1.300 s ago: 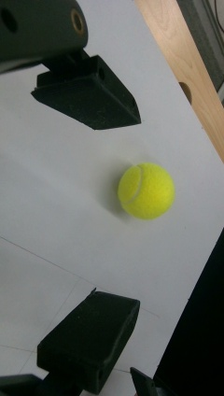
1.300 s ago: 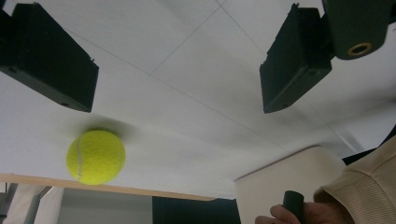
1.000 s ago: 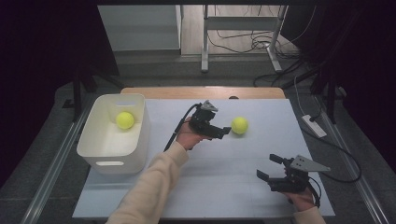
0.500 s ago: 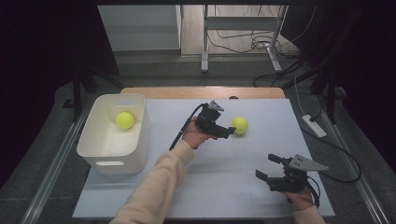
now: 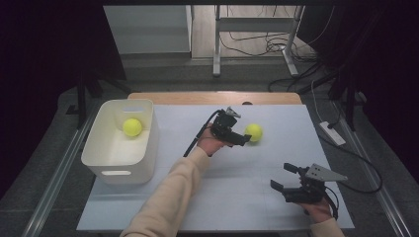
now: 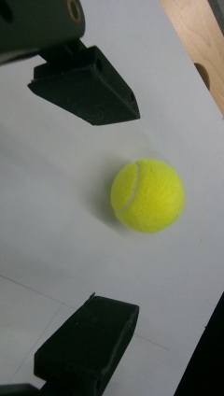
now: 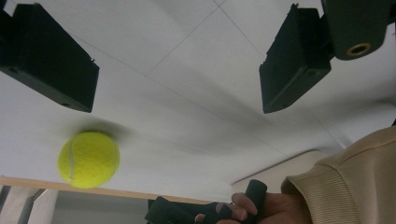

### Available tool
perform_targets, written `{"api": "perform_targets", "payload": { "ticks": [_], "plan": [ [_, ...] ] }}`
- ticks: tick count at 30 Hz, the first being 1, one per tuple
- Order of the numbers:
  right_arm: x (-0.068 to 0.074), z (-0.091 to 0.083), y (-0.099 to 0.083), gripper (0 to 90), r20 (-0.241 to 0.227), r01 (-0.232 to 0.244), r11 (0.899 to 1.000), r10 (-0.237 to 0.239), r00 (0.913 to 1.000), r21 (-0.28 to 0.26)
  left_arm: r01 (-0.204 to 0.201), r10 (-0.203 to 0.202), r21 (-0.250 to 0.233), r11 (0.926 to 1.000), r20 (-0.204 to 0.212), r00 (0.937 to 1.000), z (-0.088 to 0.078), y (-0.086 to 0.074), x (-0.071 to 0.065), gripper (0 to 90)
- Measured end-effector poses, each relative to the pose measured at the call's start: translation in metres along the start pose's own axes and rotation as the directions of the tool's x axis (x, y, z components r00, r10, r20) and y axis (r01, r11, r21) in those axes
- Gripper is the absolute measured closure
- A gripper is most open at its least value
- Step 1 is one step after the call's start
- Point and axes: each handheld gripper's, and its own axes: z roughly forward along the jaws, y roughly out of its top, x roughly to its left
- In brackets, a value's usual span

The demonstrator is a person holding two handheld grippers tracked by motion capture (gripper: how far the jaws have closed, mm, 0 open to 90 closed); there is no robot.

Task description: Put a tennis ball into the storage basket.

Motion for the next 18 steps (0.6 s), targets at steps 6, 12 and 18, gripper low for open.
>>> {"api": "perform_targets", "payload": {
  "ticks": [6, 12, 18],
  "plan": [
    [0.001, 0.000, -0.001, 11.8, -0.004, 0.002, 1.000, -0.002, 1.0000, 0.004, -0.006, 0.006, 0.005, 1.0000, -0.001, 1.0000, 0.004, 0.000, 0.000, 9.1],
    [0.001, 0.000, -0.001, 11.9, -0.003, 0.003, 1.000, -0.003, 1.0000, 0.003, -0.012, 0.012, 0.006, 0.9999, 0.000, 0.9999, 0.011, 0.002, -0.003, 9.0],
    [0.001, -0.001, 0.000, 11.9, 0.002, 0.001, 1.000, -0.001, 1.0000, 0.000, -0.024, 0.024, 0.024, 0.9994, -0.003, 0.9997, 0.022, 0.004, -0.004, 8.9]
  ]
}}
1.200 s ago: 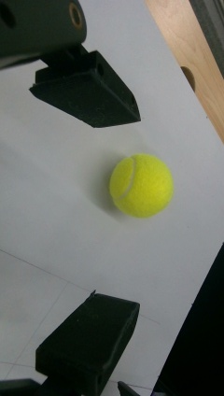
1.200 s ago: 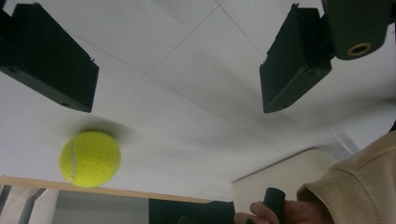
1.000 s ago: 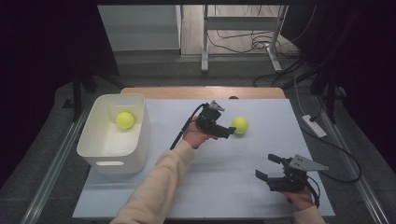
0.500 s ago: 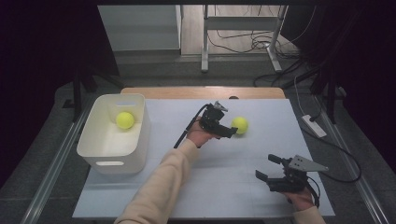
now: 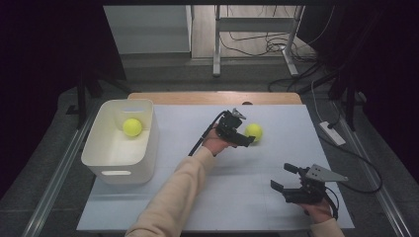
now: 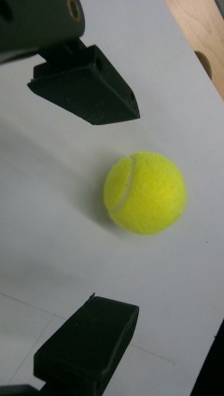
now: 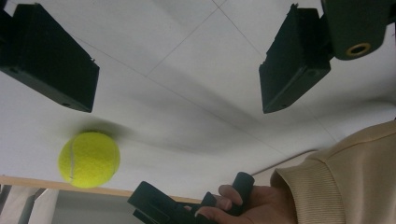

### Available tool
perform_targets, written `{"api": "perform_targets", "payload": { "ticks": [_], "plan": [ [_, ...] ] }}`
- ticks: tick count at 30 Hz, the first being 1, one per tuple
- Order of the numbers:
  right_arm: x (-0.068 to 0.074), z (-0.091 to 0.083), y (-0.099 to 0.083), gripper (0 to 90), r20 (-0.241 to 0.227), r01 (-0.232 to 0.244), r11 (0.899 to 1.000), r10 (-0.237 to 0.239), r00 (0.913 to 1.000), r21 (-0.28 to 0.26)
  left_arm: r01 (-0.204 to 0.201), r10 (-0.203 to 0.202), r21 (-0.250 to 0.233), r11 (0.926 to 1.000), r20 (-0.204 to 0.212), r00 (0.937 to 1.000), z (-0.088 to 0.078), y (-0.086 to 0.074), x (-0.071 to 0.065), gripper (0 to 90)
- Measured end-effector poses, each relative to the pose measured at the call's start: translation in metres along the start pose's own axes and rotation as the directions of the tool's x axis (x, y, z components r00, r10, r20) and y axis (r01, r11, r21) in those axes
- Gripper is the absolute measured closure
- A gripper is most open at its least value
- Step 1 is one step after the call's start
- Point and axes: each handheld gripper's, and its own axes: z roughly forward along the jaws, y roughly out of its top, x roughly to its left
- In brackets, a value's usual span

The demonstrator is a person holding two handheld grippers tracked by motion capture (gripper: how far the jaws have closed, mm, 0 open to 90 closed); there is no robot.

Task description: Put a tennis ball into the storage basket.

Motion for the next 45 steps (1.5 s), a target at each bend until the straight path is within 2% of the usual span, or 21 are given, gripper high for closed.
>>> {"api": "perform_targets", "payload": {
  "ticks": [10, 23, 25, 45],
  "plan": [
    [0.000, 0.001, -0.001, 11.9, 0.004, -0.002, 1.000, 0.002, 1.0000, 0.001, 0.012, -0.012, 0.008, 0.9999, 0.002, 0.9999, 0.012, 0.003, 0.003, 8.8],
    [0.001, 0.001, -0.001, 12.0, -0.003, 0.002, 1.000, -0.002, 1.0000, 0.002, -0.001, 0.002, 0.024, 0.9997, -0.002, 1.0000, 0.025, 0.009, 0.000, 8.9],
    [0.002, 0.002, -0.001, 11.9, -0.005, 0.002, 1.000, -0.002, 1.0000, 0.004, -0.002, 0.002, 0.039, 0.9993, -0.006, 1.0000, 0.029, 0.009, 0.001, 8.8],
    [-0.001, 0.004, -0.002, 12.0, -0.012, -0.002, 1.000, 0.003, 0.9999, 0.010, 0.025, -0.025, 0.056, 0.9981, -0.002, 0.9997, 0.056, 0.009, 0.009, 9.0]
  ]
}}
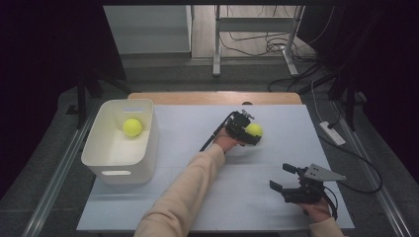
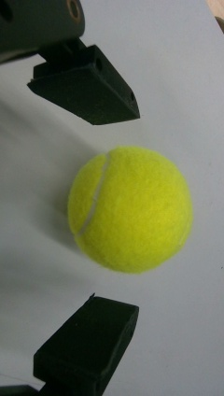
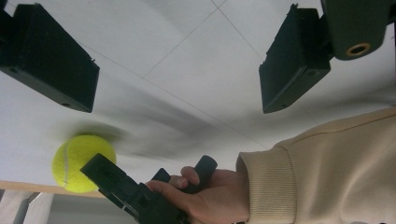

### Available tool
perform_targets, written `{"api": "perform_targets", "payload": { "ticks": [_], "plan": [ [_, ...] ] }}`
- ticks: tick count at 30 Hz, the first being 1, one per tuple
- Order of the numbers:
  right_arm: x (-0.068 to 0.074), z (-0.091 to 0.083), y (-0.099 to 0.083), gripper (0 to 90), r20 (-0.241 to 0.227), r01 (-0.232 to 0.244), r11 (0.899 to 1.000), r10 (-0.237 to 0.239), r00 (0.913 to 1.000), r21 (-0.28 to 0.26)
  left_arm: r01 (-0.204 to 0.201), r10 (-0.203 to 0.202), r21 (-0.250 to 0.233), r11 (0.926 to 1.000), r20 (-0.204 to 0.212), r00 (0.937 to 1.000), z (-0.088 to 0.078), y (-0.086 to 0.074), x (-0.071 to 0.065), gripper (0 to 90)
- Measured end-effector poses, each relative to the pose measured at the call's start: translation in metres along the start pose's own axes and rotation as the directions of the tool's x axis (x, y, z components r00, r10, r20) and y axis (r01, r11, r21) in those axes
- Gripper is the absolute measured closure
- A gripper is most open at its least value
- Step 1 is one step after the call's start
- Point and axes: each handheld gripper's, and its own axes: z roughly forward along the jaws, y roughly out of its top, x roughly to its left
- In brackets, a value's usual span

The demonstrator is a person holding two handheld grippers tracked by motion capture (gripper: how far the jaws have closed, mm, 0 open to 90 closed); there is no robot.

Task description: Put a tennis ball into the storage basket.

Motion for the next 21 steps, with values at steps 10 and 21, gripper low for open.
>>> {"api": "perform_targets", "payload": {
  "ticks": [10, 21],
  "plan": [
    [-0.001, -0.003, 0.000, 12.0, 0.005, -0.004, 1.000, 0.004, 1.0000, -0.004, 0.008, -0.007, 0.018, 0.9998, -0.020, 0.9998, 0.015, 0.003, 0.001, 18.9],
    [-0.001, -0.003, -0.001, 12.1, 0.008, -0.002, 1.000, 0.002, 1.0000, -0.005, 0.074, -0.075, 0.013, 0.9971, 0.032, 0.9967, 0.006, 0.005, 0.006, 27.2]
  ]
}}
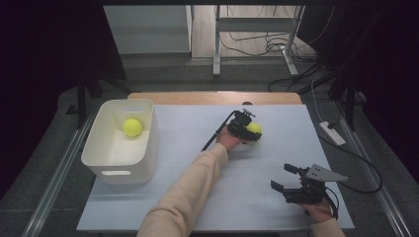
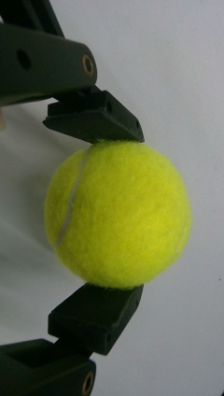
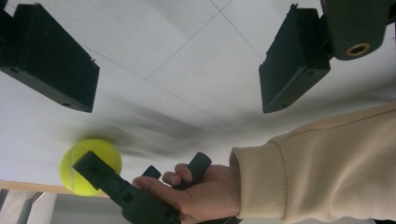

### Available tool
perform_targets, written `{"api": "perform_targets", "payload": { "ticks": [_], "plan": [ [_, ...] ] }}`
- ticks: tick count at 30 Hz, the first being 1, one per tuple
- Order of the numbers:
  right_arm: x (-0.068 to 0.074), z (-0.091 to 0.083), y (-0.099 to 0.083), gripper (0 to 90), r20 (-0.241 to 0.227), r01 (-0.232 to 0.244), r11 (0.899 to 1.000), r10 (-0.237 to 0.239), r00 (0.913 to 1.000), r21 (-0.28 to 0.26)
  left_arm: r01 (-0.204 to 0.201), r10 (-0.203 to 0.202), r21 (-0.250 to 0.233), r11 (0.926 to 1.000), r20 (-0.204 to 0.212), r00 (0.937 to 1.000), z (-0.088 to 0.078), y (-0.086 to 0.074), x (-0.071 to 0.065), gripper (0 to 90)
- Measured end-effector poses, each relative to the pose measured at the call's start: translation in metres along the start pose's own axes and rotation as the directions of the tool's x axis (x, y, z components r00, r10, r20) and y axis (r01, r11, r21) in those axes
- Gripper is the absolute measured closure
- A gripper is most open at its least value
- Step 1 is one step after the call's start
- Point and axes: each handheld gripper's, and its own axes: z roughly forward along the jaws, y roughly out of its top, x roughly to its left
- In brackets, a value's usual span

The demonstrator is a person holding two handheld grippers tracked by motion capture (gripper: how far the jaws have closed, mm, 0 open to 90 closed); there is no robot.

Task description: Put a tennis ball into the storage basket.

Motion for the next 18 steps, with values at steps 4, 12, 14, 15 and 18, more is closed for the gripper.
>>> {"api": "perform_targets", "payload": {
  "ticks": [4, 12, 14, 15, 18],
  "plan": [
    [0.000, 0.001, 0.000, 12.1, -0.001, 0.002, 1.000, -0.002, 1.0000, 0.002, -0.022, 0.022, -0.009, 0.9997, 0.008, 0.9997, -0.008, 0.002, -0.003, 27.3],
    [0.000, 0.000, 0.000, 12.1, 0.007, 0.002, 1.000, -0.002, 1.0000, -0.002, -0.055, 0.056, -0.024, 0.9982, 0.013, 0.9984, -0.021, 0.003, -0.010, 27.2],
    [0.000, 0.000, 0.000, 12.1, 0.006, 0.002, 1.000, -0.002, 1.0000, -0.002, -0.060, 0.061, -0.029, 0.9978, 0.014, 0.9981, -0.025, 0.003, -0.011, 27.2],
    [0.000, 0.000, 0.000, 12.1, 0.006, 0.003, 1.000, -0.003, 1.0000, -0.001, -0.060, 0.060, -0.032, 0.9977, 0.014, 0.9981, -0.026, 0.002, -0.011, 27.2],
    [0.000, 0.000, 0.000, 12.1, 0.006, 0.005, 1.000, -0.005, 1.0000, 0.002, -0.064, 0.064, -0.039, 0.9972, 0.014, 0.9978, -0.031, 0.000, -0.012, 27.2]
  ]
}}
